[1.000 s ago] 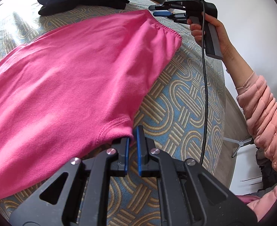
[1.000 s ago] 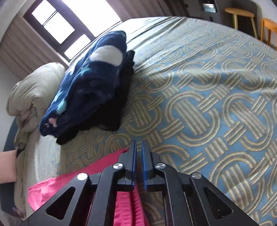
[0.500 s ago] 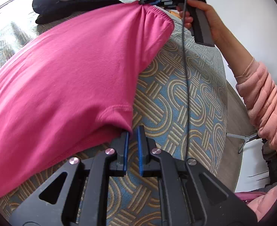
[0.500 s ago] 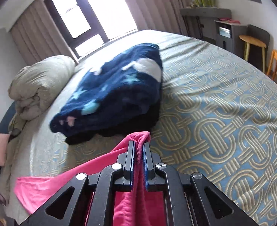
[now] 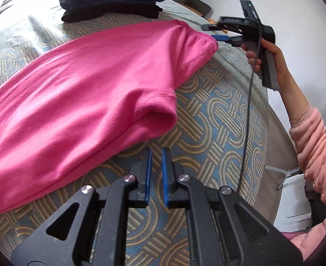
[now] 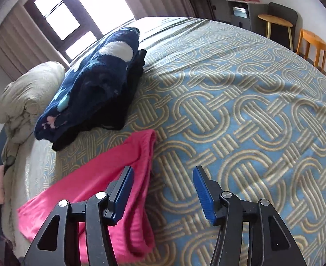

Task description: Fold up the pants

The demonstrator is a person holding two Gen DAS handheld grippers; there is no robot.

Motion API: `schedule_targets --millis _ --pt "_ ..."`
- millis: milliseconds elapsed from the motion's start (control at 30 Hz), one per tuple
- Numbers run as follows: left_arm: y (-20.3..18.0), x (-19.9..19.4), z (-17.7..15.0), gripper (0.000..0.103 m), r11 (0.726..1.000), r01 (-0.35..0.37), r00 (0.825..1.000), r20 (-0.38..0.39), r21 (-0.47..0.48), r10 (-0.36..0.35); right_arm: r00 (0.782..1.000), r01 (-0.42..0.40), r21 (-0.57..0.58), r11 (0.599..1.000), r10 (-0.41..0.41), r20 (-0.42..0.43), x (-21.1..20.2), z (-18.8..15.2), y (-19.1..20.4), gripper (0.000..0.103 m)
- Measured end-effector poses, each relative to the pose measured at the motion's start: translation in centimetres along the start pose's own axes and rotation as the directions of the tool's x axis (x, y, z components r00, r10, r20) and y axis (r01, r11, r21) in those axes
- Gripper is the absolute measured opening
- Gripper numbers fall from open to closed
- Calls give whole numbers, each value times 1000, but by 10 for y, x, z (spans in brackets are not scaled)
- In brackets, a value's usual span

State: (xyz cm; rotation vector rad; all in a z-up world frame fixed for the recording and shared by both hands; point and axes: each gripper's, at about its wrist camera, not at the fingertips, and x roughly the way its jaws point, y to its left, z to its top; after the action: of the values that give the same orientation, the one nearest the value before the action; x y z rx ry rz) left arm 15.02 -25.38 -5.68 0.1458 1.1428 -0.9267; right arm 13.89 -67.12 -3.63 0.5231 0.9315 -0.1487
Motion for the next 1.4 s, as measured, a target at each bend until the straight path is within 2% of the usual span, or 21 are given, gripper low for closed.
schedule_targets --millis 33,100,200,267,333,400,533,567,600,633,667,700,800,900,967,1000,1067,1133,1200,1333,1400 --pt "1 1 3 14 1000 -6 1000 2 -5 6 1000 -11 -1 1000 11 -5 -7 -8 -1 58" --pt "-4 3 10 29 1000 -5 1000 14 4 5 999 -26 3 1000 26 -19 -17 -23 0 61" --pt "-18 8 22 36 998 -20 999 35 53 18 998 -58 49 997 60 -32 -28 -47 -6 61" --pt "-29 11 27 49 993 -63 997 51 98 58 994 -99 103 990 102 -25 -33 -58 -9 62" --pt "-35 12 31 49 986 -114 993 57 122 108 985 -160 142 977 167 -42 -33 -65 -10 62" --pt "-31 12 32 49 986 -122 992 56 115 116 981 -179 142 973 187 -42 -35 -67 -2 62" --pt "-14 11 37 49 995 -101 994 45 -1 101 978 -202 66 977 204 -28 -33 -65 24 73" --pt "-8 12 41 48 996 -84 995 44 -43 86 981 -188 51 981 190 -33 -28 -64 30 73" --pt "-6 12 44 28 995 -62 997 48 -72 66 985 -166 36 985 168 -43 -20 -63 37 70" --pt "-4 14 47 6 996 -42 998 47 -84 46 990 -133 19 991 134 -48 -14 -64 43 56" --pt "-3 16 50 2 996 -25 999 41 -82 28 996 -78 -2 997 78 -40 -10 -65 48 17" --pt "-5 14 51 2 997 -12 998 53 -80 16 999 -11 -23 1000 10 -35 -8 -66 55 17" --pt "-24 -3 44 2 999 51 995 92 -12 -49 999 13 -85 996 -8 51 -30 -67 66 17" --pt "-34 -3 31 2 995 100 993 57 2 -100 994 -22 -224 974 45 99 -48 -66 60 17" --pt "-35 6 22 0 980 197 980 18 -29 -197 996 3 -284 959 22 87 -43 -67 46 19" --pt "-38 10 16 0 977 210 978 4 -31 -210 999 17 -278 960 -2 55 -34 -69 35 20" --pt "-48 18 7 0 986 164 986 -26 10 -164 1000 10 -230 973 -14 -18 -18 -74 15 25" --pt "-54 25 2 0 991 128 990 -56 42 -126 1000 -16 -173 985 20 19 -27 -79 6 30" --pt "-52 24 -2 1 993 110 992 -69 46 -107 998 66 -157 985 -61 35 -36 -81 7 52" --pt "-19 -3 -11 3 999 38 999 -21 -35 -39 975 212 -156 965 -200 92 -58 -84 19 58" --pt "11 -27 -21 22 992 -24 1000 12 -127 26 962 257 -158 953 -237 135 -70 -85 31 58"
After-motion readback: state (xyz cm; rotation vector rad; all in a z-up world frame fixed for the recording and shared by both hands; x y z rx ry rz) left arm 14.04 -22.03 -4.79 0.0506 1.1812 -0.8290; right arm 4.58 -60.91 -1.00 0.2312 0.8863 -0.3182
